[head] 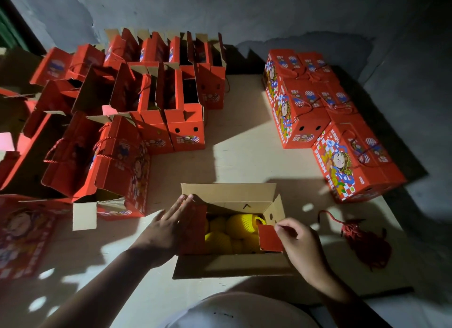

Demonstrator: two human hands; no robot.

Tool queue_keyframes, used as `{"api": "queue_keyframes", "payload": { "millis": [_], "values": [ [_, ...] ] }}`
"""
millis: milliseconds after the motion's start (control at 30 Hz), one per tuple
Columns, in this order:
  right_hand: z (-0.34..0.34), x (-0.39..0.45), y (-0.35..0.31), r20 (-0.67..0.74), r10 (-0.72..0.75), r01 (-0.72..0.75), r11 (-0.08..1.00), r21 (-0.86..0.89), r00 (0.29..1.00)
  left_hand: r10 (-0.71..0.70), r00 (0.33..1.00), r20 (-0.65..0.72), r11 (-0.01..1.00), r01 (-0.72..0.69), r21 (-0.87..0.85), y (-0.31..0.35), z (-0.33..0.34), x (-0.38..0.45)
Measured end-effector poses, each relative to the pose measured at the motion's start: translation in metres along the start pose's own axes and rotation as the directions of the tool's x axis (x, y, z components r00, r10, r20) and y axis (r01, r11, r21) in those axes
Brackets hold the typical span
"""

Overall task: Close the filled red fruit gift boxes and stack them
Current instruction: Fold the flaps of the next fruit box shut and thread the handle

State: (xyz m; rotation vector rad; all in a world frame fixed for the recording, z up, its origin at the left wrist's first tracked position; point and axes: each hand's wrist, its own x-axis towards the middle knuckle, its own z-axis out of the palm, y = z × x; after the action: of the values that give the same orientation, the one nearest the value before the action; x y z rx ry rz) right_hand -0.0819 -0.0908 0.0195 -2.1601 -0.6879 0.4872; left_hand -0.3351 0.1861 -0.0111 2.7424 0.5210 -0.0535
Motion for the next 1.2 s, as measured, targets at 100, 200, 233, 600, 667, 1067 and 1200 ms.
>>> {"api": "queue_keyframes", "payload": {
  "millis": [100,200,233,600,667,1067,1200],
  "values": [
    [-0.01,-0.001,0.008,-0.068,0.005,-0.011,0.996,-0.087,0.998,0.008,1.0,0.019,1.0,-0.008,-0.001,-0.002,0.003,0.003],
    [-0.01,0.0,0.016,-0.015,-0.118,0.116,0.988,-0.097,0.993,0.006,0.999,0.041,1.0,-0.006,0.006,-0.004,0.005,0.005],
    [-0.009,-0.001,0.018,0.012,-0.154,0.154,0.984,-0.092,0.988,0.005,0.999,0.043,1.0,-0.005,0.004,-0.005,0.006,0.005],
    [-0.012,0.022,0.035,0.482,-0.228,0.404,0.864,-0.3,0.846,0.037,0.999,-0.029,0.999,-0.037,-0.008,-0.007,0.011,-0.01],
    [-0.014,0.025,0.039,0.6,-0.247,0.517,0.789,-0.331,0.761,0.042,0.998,-0.037,0.999,-0.042,-0.006,-0.009,0.012,-0.019],
    [-0.01,0.017,0.04,0.332,-0.266,0.299,0.953,-0.049,0.905,0.009,1.0,-0.013,0.998,-0.01,-0.06,-0.006,0.018,-0.048],
    [-0.004,0.021,0.033,0.239,-0.191,0.221,0.97,-0.104,0.952,-0.095,0.995,-0.035,0.982,0.088,-0.168,-0.003,0.014,-0.043]
  ]
}}
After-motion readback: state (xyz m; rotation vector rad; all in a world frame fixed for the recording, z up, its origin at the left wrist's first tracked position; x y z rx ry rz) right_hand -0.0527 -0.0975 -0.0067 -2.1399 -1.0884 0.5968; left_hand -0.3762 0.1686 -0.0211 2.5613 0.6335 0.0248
